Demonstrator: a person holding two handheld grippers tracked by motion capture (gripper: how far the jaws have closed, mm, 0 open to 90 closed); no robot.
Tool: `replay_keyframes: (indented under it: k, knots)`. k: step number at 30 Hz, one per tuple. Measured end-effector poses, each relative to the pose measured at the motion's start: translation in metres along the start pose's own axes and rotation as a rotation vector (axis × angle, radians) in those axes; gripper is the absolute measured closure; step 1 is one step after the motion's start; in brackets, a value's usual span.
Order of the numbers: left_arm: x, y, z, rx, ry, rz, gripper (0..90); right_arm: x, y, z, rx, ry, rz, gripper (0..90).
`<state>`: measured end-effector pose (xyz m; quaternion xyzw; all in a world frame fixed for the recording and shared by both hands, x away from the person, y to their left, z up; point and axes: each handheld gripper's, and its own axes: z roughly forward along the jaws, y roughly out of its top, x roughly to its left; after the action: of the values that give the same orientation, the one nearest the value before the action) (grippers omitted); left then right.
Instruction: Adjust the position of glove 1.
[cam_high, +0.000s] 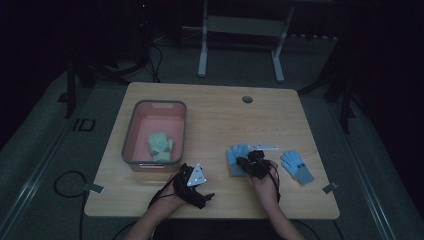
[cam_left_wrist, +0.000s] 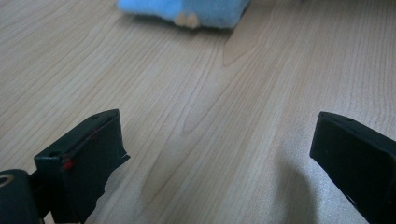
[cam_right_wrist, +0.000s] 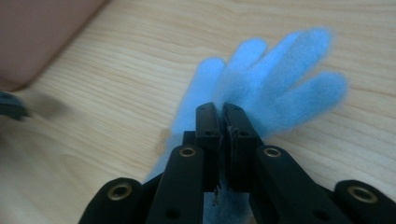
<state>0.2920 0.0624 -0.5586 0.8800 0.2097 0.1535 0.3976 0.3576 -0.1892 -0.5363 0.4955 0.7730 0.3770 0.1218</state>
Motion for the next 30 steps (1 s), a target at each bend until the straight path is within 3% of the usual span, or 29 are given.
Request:
replay_keyframes:
  k: [6, 9, 13, 20, 23, 24, 25, 26, 28, 30]
  knots:
    - [0.000, -0.001, 0.000, -0.008, -0.011, -0.007, 2.7, -0.005, -0.008, 0.009, 0.016, -0.016, 0.001, 79.7]
    - [0.000, -0.001, 0.000, -0.003, -0.013, -0.003, 2.7, -0.004, -0.004, 0.003, 0.016, -0.014, -0.012, 72.1]
    - [0.000, -0.001, 0.000, -0.001, -0.015, 0.001, 2.7, -0.007, 0.001, -0.007, 0.006, -0.017, -0.046, 70.5]
    - [0.004, -0.001, -0.004, -0.028, -0.027, -0.021, 2.7, -0.031, 0.010, -0.027, -0.025, 0.023, -0.121, 70.0]
    - [0.004, -0.002, -0.004, -0.027, -0.026, -0.024, 2.7, -0.050, 0.009, -0.041, -0.028, 0.024, -0.151, 69.8]
    - [0.004, -0.002, -0.003, -0.025, -0.026, -0.022, 2.7, -0.050, 0.009, -0.041, -0.028, 0.024, -0.151, 69.8]
    - [0.004, -0.002, -0.003, -0.022, -0.025, -0.020, 2.7, -0.061, 0.008, -0.048, -0.035, 0.016, -0.170, 68.7]
    - [0.003, -0.002, -0.003, -0.018, -0.027, -0.017, 2.7, -0.061, 0.008, -0.048, -0.035, 0.016, -0.170, 68.7]
    - [0.003, -0.002, -0.002, -0.015, -0.026, -0.014, 2.7, -0.080, 0.005, -0.060, -0.041, 0.020, -0.172, 68.2]
    - [0.003, -0.002, -0.001, -0.011, -0.025, -0.012, 2.7, -0.087, 0.004, -0.064, -0.046, 0.028, -0.170, 68.2]
